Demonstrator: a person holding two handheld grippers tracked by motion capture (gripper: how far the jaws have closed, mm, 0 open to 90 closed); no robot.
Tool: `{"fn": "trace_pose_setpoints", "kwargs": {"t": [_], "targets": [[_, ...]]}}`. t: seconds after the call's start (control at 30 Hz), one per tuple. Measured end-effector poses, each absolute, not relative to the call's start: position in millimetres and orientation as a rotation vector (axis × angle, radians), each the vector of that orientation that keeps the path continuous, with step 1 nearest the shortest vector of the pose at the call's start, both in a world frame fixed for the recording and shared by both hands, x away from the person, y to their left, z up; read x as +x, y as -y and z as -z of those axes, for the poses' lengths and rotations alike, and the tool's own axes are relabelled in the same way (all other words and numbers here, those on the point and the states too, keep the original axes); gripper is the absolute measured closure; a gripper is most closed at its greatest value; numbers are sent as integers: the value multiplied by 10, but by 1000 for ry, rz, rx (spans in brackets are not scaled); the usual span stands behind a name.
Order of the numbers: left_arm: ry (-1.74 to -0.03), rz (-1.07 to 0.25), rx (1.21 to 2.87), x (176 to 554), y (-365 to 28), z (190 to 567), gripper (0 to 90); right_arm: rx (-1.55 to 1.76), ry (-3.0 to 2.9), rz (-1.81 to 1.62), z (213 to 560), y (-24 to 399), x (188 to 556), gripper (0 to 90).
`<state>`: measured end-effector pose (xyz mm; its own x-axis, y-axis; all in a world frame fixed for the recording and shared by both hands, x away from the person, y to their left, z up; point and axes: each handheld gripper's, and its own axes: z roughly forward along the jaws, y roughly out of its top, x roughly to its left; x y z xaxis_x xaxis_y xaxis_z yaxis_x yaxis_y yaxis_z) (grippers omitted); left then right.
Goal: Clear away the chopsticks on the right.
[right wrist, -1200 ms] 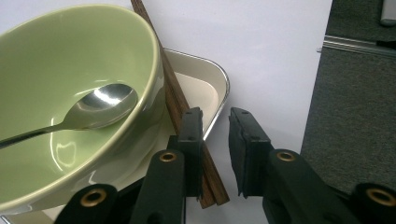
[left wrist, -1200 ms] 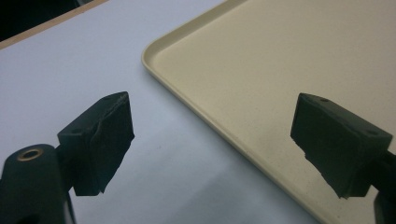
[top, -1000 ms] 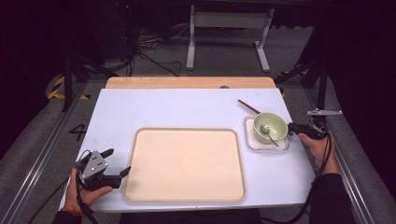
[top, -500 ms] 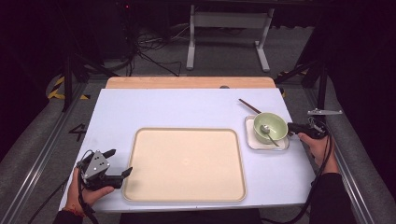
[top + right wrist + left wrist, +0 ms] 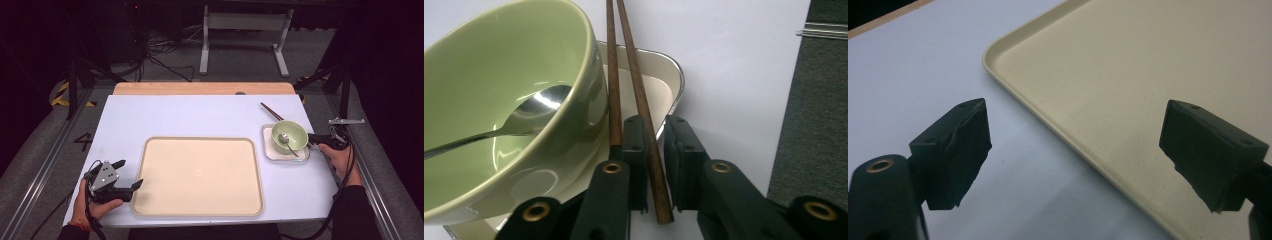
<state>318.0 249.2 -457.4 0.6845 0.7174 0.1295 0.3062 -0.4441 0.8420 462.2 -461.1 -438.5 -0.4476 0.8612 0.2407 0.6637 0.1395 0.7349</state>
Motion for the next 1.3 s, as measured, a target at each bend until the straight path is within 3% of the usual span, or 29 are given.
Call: {"fn": "trace_pose_setpoints", "kwargs": {"t": [0.57,1.3], "targets": [[-786,-612,2042,3181,-2497,4573,139,1472,-2109,-1169,4283,4637,4556,853],[-817,-625,2029,3201,-2591,4575,110,1276,-1923,-1259,3621,4310,4113,853]]}}
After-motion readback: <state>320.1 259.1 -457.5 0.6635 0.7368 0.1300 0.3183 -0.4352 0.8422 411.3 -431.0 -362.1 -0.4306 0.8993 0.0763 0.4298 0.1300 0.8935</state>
